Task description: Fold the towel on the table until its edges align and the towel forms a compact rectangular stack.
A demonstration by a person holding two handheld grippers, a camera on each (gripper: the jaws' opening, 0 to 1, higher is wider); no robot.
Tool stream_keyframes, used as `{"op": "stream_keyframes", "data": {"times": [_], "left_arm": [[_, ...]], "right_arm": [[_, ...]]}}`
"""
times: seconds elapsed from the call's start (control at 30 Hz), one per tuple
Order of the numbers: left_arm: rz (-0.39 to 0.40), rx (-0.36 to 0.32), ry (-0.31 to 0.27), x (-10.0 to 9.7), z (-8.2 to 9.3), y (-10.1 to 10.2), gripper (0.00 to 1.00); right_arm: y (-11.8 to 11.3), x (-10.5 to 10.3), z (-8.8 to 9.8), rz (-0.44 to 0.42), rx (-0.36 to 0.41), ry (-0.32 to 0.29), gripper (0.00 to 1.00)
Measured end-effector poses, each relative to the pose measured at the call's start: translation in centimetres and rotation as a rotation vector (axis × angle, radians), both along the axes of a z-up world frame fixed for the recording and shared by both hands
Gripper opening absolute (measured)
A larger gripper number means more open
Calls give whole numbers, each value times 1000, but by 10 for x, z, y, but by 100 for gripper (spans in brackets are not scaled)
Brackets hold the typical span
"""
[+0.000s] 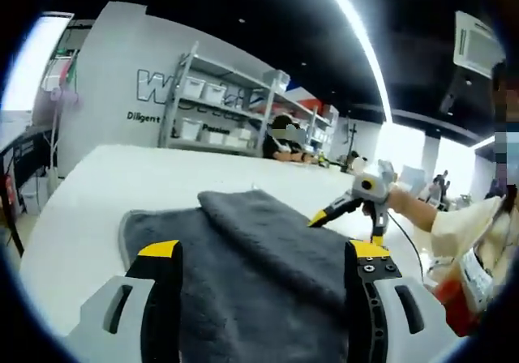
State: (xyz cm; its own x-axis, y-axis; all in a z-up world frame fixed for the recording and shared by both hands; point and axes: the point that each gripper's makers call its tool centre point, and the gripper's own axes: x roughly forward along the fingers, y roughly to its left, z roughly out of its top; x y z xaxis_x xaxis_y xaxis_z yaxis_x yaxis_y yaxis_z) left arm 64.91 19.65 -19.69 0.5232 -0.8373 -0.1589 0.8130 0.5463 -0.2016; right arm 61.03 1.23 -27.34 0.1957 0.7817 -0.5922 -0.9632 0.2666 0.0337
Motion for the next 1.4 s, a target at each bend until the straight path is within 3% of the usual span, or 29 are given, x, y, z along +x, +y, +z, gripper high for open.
{"op": "stream_keyframes", "data": {"times": [0.17, 0.43, 1.0, 1.17, 1.23, 1.4], "left_arm": [[-89, -19, -24, -2, 6, -12, 81], [-129, 49, -12, 12, 6, -17, 80], [-85, 84, 51, 92, -21, -22, 79], [-153, 80, 52, 89, -26, -39, 77], [-220, 78, 53, 83, -28, -49, 76], [-259, 86, 81, 91, -34, -58, 74]], "right_arm": [[-21, -8, 0, 17, -17, 10, 93], [-60, -23, 2, 49, -34, 25, 93], [-123, -55, 2, 67, -82, 36, 92], [-138, -61, 2, 79, -83, 39, 92], [-144, -60, 3, 87, -70, 39, 92], [-149, -63, 4, 87, -44, 33, 92]]}}
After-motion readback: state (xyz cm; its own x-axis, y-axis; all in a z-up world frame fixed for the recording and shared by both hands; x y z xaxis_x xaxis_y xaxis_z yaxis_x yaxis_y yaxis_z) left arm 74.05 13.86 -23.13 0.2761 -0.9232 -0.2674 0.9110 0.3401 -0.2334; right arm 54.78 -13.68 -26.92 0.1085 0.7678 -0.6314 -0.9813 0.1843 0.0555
